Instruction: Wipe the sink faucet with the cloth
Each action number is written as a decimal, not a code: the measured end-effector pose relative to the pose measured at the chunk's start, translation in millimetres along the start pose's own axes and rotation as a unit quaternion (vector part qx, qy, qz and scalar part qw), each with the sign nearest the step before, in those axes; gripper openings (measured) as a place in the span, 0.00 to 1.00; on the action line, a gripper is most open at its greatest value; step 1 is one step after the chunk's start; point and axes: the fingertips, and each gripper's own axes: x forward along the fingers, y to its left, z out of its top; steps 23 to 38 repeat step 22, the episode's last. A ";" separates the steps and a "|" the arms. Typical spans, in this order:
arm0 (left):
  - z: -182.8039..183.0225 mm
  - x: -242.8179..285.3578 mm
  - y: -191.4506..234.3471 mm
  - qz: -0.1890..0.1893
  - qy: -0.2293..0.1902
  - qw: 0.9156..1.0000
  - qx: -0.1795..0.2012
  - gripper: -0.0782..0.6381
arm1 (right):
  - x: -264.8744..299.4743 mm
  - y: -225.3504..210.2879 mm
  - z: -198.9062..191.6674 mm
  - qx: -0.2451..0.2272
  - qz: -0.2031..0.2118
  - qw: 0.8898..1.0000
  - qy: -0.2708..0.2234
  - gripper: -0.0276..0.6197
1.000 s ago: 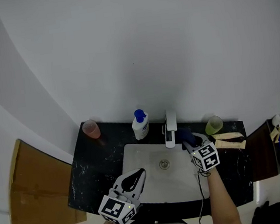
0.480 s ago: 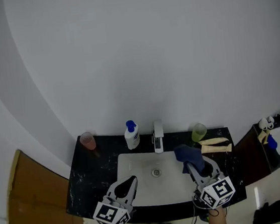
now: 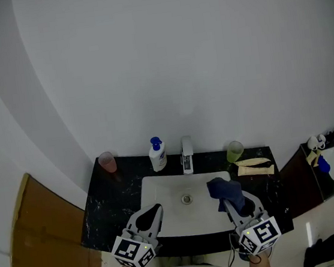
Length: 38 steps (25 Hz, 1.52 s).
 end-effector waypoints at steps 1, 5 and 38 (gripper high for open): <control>-2.4 -0.9 -0.7 -0.001 -0.002 1.000 0.001 0.11 | -1.5 0.5 -0.7 -0.001 -0.001 1.000 0.000 0.23; -6.6 -3.3 -2.7 -0.005 -0.011 1.000 0.006 0.11 | -5.6 1.2 2.0 -0.005 0.001 1.000 -0.003 0.23; 4.2 -0.7 -9.1 -0.002 -0.019 1.000 0.012 0.11 | -8.8 -2.6 16.8 -0.012 0.004 1.000 -0.023 0.23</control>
